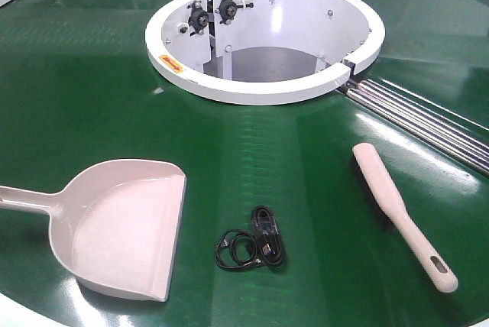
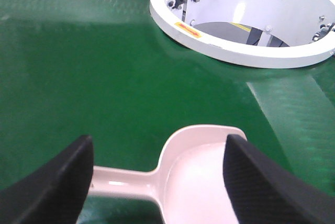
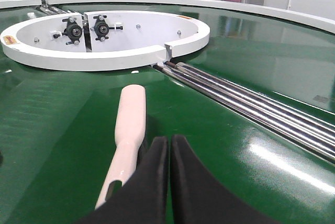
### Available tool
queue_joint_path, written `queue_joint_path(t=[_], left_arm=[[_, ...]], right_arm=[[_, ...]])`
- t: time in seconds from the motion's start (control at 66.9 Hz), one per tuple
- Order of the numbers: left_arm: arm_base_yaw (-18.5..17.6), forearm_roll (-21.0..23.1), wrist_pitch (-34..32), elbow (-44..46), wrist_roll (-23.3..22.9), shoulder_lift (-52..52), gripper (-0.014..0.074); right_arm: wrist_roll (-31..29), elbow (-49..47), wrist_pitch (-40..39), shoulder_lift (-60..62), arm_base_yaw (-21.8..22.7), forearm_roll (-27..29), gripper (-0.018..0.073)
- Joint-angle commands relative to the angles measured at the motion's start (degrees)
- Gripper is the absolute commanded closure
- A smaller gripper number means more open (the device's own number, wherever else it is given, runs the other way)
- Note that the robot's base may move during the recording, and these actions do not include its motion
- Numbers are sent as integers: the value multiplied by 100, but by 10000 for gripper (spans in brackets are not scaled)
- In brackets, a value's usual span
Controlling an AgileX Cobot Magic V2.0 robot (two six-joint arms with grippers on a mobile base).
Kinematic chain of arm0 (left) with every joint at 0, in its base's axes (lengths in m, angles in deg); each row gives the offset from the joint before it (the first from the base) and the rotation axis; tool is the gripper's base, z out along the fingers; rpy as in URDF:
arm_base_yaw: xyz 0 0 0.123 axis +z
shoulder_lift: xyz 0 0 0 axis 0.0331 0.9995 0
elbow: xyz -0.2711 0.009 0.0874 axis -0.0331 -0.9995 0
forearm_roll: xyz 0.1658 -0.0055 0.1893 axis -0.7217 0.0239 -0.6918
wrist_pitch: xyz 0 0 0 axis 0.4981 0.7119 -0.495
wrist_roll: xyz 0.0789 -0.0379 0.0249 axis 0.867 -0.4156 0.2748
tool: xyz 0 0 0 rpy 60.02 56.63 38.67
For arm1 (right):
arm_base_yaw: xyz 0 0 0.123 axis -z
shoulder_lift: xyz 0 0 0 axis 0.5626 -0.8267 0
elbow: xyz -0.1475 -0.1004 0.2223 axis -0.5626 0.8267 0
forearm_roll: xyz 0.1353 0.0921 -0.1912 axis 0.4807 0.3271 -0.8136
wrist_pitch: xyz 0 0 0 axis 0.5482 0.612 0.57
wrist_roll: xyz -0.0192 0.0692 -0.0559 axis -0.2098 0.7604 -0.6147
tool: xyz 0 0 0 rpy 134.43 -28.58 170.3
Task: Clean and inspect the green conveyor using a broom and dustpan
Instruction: 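Lower the left gripper onto the pink dustpan handle and grasp it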
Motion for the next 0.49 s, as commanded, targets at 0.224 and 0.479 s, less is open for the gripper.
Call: queue_joint_path(t=[0.224,0.479], left_arm=[[-23,101,1735,1996,1602,1835,111],[-23,402,3707,3129,4102,3117,111]], right_arm=[[-15,125,-421,103,22,-45,568],[-15,125,-421,103,22,-45,568]])
